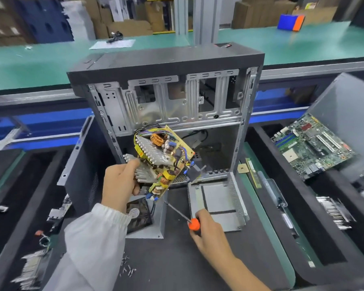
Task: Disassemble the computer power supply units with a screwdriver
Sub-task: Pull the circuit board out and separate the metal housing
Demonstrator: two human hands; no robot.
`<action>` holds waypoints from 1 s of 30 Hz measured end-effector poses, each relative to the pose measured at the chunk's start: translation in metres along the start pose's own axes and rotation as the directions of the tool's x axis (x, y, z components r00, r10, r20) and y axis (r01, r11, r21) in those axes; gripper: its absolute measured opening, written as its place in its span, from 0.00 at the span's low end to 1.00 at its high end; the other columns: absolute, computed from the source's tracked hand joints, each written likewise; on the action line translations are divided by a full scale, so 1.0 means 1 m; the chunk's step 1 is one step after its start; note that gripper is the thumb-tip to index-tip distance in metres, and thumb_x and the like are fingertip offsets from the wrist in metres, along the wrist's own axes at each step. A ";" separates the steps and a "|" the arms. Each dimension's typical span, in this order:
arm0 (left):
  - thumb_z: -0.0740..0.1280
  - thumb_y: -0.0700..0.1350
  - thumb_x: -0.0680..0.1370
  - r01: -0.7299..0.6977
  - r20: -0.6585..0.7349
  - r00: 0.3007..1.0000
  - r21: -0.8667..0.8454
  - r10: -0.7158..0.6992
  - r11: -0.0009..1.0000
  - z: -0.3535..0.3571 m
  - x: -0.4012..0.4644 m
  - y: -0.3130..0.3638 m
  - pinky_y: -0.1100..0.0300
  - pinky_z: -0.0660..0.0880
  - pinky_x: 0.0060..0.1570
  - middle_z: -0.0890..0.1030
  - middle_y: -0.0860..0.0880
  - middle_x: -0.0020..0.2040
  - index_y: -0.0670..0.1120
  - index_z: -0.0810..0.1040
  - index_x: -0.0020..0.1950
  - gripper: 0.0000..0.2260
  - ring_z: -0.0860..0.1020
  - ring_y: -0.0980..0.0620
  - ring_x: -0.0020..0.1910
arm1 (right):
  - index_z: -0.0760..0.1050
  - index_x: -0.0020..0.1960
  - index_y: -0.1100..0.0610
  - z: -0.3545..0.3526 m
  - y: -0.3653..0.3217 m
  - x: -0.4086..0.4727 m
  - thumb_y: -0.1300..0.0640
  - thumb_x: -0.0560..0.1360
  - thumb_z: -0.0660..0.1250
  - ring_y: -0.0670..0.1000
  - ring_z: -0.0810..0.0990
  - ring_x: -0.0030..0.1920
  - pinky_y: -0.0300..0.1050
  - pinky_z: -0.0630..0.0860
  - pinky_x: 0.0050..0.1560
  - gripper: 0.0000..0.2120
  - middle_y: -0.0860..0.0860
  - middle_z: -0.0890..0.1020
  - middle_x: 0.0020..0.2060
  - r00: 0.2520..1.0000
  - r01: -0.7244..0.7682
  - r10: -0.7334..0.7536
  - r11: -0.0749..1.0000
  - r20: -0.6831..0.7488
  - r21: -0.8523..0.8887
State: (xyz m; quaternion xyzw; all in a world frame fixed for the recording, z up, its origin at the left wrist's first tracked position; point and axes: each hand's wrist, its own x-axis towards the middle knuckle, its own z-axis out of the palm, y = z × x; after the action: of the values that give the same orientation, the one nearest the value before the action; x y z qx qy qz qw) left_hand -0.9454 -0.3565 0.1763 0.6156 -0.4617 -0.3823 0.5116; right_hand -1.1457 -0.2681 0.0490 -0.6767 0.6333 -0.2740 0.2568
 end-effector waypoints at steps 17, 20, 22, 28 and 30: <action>0.64 0.51 0.77 -0.217 0.155 0.975 0.491 0.161 0.844 0.027 -0.044 0.014 0.55 0.68 0.30 0.65 0.49 0.23 0.45 0.62 0.26 0.23 0.68 0.47 0.25 | 0.79 0.53 0.56 -0.105 -0.038 -0.013 0.41 0.71 0.67 0.52 0.74 0.26 0.39 0.69 0.24 0.20 0.61 0.82 0.43 0.930 -0.257 0.342 0.340 0.136 0.905; 0.61 0.51 0.78 -0.279 0.182 0.960 0.599 0.212 0.750 0.036 -0.053 0.014 0.56 0.64 0.30 0.69 0.49 0.26 0.44 0.64 0.28 0.21 0.69 0.47 0.27 | 0.75 0.54 0.56 -0.097 -0.044 -0.028 0.38 0.68 0.69 0.50 0.71 0.24 0.38 0.67 0.22 0.25 0.58 0.85 0.41 0.925 -0.307 0.336 0.391 0.176 0.868; 0.60 0.50 0.79 -0.309 0.209 0.951 0.642 0.228 0.701 0.038 -0.057 0.013 0.57 0.60 0.29 0.68 0.49 0.26 0.45 0.63 0.28 0.21 0.67 0.50 0.26 | 0.75 0.57 0.57 -0.094 -0.042 -0.037 0.46 0.67 0.73 0.49 0.72 0.26 0.39 0.69 0.24 0.23 0.59 0.85 0.42 0.910 -0.334 0.377 0.428 0.170 0.840; 0.60 0.52 0.78 -0.411 0.333 0.910 0.641 0.248 0.648 0.042 -0.097 0.010 0.57 0.59 0.26 0.65 0.50 0.25 0.46 0.59 0.29 0.21 0.64 0.50 0.24 | 0.80 0.55 0.54 -0.141 -0.011 -0.066 0.62 0.68 0.76 0.48 0.83 0.33 0.32 0.72 0.28 0.16 0.53 0.85 0.38 0.956 -0.276 0.280 0.754 0.088 0.596; 0.59 0.53 0.79 -0.451 0.399 0.888 0.661 0.227 0.600 0.050 -0.121 0.007 0.56 0.60 0.28 0.67 0.50 0.27 0.46 0.60 0.29 0.21 0.69 0.49 0.27 | 0.81 0.50 0.55 -0.157 0.003 -0.076 0.63 0.69 0.76 0.49 0.84 0.35 0.32 0.73 0.31 0.11 0.52 0.85 0.38 0.978 -0.210 0.193 0.889 0.083 0.407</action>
State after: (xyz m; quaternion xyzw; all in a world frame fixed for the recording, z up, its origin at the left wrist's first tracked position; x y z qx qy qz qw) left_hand -1.0277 -0.2551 0.1734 0.6093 -0.7512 -0.1384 0.2128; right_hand -1.2609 -0.1921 0.1560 -0.5429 0.6223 -0.3600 0.4341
